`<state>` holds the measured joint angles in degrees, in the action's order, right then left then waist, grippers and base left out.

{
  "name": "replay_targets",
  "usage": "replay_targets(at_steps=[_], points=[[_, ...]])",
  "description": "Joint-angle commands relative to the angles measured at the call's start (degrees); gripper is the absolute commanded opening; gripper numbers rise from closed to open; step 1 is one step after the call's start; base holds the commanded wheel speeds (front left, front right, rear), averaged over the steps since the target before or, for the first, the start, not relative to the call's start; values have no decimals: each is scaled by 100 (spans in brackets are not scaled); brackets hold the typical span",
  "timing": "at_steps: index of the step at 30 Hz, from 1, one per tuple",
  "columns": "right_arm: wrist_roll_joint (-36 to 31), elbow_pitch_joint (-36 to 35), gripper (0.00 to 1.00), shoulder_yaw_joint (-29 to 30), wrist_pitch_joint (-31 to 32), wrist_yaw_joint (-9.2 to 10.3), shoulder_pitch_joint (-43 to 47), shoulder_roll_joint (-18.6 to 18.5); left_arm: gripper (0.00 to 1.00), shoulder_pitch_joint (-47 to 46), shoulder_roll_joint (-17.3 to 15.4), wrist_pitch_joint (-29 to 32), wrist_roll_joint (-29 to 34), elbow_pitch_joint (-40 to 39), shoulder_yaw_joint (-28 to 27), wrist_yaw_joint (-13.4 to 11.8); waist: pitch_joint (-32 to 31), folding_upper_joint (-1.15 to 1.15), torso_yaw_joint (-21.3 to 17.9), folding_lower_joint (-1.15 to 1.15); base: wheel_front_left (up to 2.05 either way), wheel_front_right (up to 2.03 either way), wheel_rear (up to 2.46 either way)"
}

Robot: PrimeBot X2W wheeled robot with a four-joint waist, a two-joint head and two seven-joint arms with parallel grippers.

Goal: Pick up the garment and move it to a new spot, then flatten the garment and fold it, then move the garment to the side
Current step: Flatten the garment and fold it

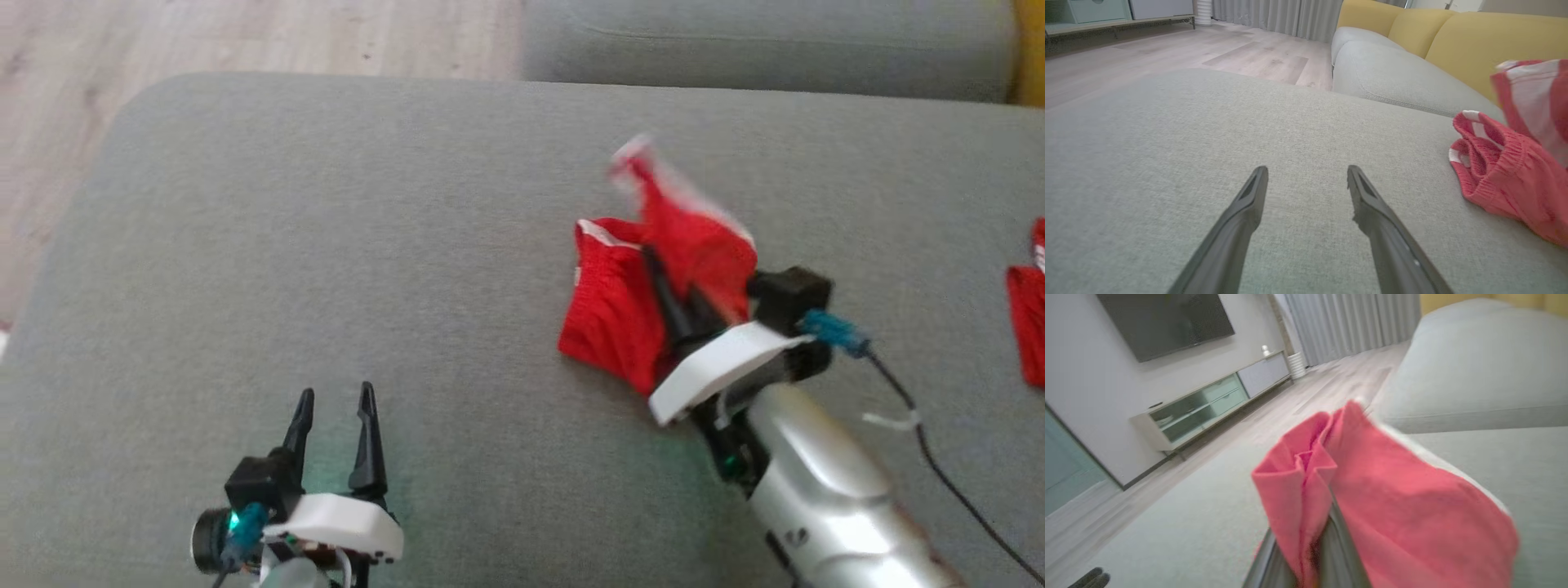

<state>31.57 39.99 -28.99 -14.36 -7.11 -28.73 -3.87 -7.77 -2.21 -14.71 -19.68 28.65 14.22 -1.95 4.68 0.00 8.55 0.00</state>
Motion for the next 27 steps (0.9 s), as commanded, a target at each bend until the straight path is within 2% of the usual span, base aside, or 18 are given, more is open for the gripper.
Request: replay_targets(at_steps=[1, 2, 5, 9, 13, 14, 15, 18, 23, 27], points=[[191, -149, 20, -232, -63, -37, -149, 98, 100, -160, -66, -29, 3, -125, -115, 5, -39, 0, 171, 0, 0, 0, 0], [424, -153, 100, -510, -56, -37, -135, 98, 100, -155, -66, -29, 12, -106, -97, 1, -55, 0, 219, 0, 0, 0, 0], [935, -166, 100, -1173, -35, -37, -153, 98, 100, -135, -66, -29, 93, -106, -128, -55, -102, 0, 251, 0, 0, 0, 0], [991, -251, 100, -1287, -58, -37, -159, 99, 100, -68, -66, -29, 285, -177, -350, -110, -171, 0, 68, 0, 0, 0, 0], [325, -396, 100, -648, -61, -37, 152, 99, 100, 33, -66, -29, 550, -284, -594, -142, -245, 0, -235, 0, 0, 0, 0], [89, -432, 100, -356, -61, -37, 269, 95, 100, 67, -66, -29, 616, -310, -652, -157, -260, 0, -307, 0, 0, 0, 0], [-412, -531, 100, 286, -62, -37, 542, 83, 100, 136, -66, -29, 749, -389, -759, -192, -290, 0, -443, 0, 0, 0, 0], [-1072, -735, 100, 1030, -62, -37, 991, 86, 100, 242, -66, -29, 912, -511, -873, -226, -327, 0, -596, 0, 0, 0, 0], [-1846, -1046, 100, 1787, -63, -37, 1561, 94, 100, 422, -66, -29, 1059, -746, -980, -258, -365, 0, -741, 0, 0, 0, 0], [-1984, -1179, 100, 2024, -63, -37, 1877, 97, 100, 558, -66, -29, 1165, -805, -984, -278, -410, 0, -767, 0, 0, 0, 0]])
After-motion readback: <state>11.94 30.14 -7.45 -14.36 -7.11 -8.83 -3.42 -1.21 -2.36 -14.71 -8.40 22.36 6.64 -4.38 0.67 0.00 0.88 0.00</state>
